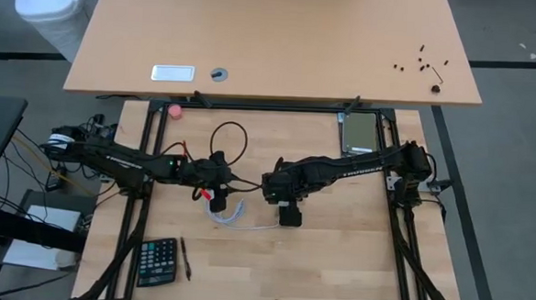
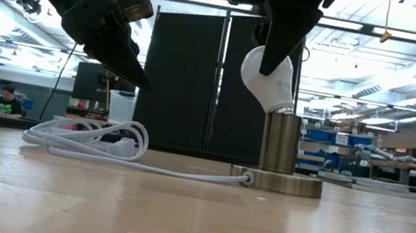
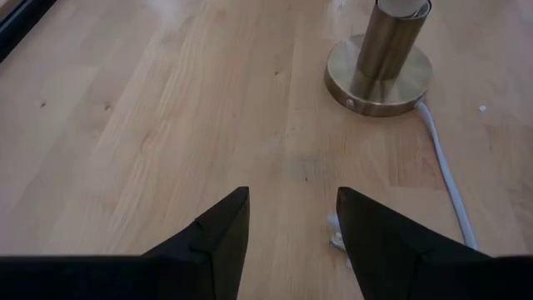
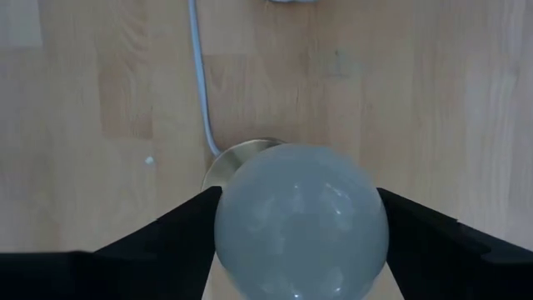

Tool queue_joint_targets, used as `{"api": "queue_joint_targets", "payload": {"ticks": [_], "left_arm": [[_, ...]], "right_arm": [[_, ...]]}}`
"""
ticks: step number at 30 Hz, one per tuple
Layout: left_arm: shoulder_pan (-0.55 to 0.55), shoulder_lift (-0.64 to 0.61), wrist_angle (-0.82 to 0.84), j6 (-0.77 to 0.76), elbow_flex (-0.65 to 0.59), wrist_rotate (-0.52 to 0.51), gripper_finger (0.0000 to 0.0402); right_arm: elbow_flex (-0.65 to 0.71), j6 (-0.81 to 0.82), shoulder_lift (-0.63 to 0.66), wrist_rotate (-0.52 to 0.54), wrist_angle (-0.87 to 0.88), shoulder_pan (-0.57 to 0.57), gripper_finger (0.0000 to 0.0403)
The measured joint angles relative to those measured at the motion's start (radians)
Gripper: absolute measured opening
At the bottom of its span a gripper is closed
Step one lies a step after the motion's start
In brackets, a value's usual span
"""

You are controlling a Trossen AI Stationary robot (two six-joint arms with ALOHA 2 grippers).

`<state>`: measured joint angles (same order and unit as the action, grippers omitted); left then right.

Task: Screw lightbulb
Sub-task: Insert the lightbulb into the lamp

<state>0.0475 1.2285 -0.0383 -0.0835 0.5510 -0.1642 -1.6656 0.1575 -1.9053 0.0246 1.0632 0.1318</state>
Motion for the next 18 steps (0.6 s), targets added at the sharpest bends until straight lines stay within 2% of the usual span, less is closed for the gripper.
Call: {"api": "queue_joint_targets", "payload": {"ticks": [5, 18], "left_arm": [[0.0, 0.0, 0.007, 0.0, 0.0, 0.0, 0.0188], [0.0, 0.0, 0.008, -0.003, 0.0, 0.012, 0.0188]], "right_arm": [[-0.029, 0.024, 0.011, 0.017, 0.022, 0.006, 0.0305], [-0.049, 0.083, 0.019, 0.192, 0.034, 0.103, 0.0302]]}}
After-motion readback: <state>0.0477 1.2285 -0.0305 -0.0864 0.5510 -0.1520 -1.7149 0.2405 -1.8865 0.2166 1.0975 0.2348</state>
